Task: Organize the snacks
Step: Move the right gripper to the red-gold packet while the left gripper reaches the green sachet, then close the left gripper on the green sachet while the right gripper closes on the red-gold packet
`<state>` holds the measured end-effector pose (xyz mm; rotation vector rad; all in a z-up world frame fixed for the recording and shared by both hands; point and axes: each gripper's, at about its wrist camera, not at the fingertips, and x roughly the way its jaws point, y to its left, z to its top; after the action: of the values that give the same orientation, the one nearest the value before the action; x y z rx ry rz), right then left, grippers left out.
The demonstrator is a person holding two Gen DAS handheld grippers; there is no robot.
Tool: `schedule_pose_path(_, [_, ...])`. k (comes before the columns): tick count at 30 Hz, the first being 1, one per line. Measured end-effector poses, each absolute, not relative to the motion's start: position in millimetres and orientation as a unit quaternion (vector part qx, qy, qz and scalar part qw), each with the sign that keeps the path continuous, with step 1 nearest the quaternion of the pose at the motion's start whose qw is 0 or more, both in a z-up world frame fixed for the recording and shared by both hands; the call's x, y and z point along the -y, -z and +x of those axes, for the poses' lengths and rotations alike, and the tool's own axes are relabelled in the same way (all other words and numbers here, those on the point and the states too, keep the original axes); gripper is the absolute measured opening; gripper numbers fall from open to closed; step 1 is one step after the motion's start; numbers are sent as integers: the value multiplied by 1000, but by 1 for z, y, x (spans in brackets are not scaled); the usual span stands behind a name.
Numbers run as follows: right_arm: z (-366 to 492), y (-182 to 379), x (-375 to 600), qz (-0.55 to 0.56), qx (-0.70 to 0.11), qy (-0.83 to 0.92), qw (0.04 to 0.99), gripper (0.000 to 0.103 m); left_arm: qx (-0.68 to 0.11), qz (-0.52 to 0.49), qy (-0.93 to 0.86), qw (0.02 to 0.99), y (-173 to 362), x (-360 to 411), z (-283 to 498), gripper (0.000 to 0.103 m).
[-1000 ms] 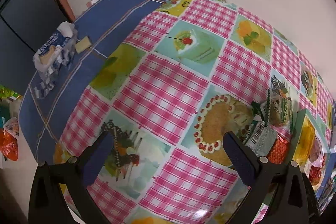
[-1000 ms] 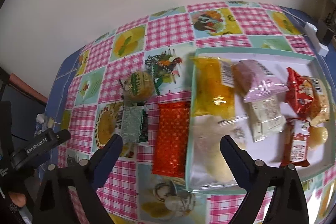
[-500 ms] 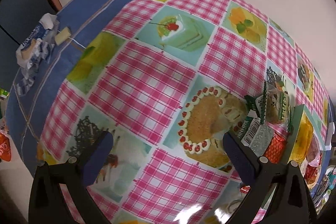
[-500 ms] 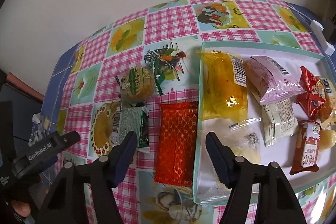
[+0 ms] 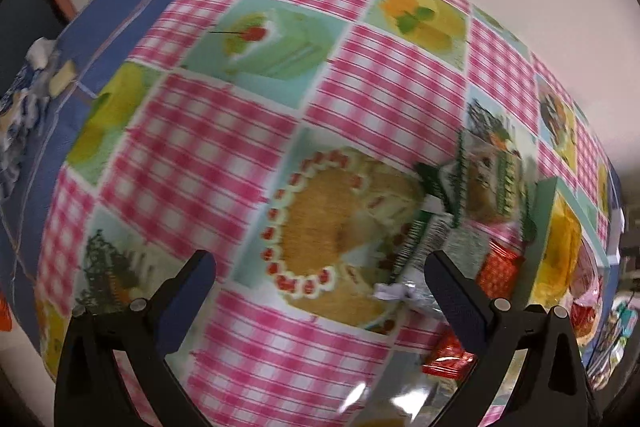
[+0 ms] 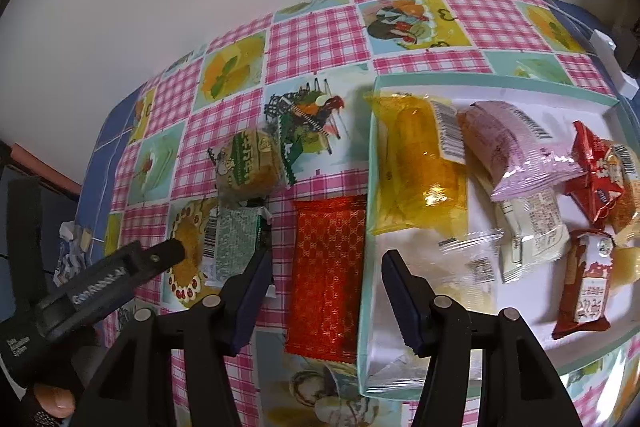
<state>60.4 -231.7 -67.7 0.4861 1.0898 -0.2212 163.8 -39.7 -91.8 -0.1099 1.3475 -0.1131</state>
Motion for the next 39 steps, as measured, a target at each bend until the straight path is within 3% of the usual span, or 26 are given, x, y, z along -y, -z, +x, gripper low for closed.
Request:
schedule_pose_path(18, [45, 69, 262, 242, -510, 151, 812, 61, -623, -11, 122, 772, 104, 99, 167, 101])
schedule_pose_path(20, [45, 68, 262, 242, -510, 151, 812, 61, -619, -6, 127, 775, 104, 102, 168, 97])
schedule_pose_path(22, [45, 68, 262, 242, -510, 151, 811, 61, -619, -2, 130, 775, 103, 106, 168, 80])
schedule_pose_path(24, [45, 68, 262, 242, -510, 151, 812, 61, -621, -1, 137, 772, 105, 109, 167, 78])
schedule_pose_path(25, [45, 68, 262, 242, -510, 151, 812, 61, -623, 1, 139, 770, 106, 110, 167, 70])
schedule_pose_path(27, [44, 69, 262, 242, -510, 152, 811, 61, -626, -9, 144, 766, 108, 109, 167, 64])
schedule_pose_path(39, [49, 58, 245, 240, -494, 108, 828, 60, -639, -51, 84, 763, 108, 52, 176, 61])
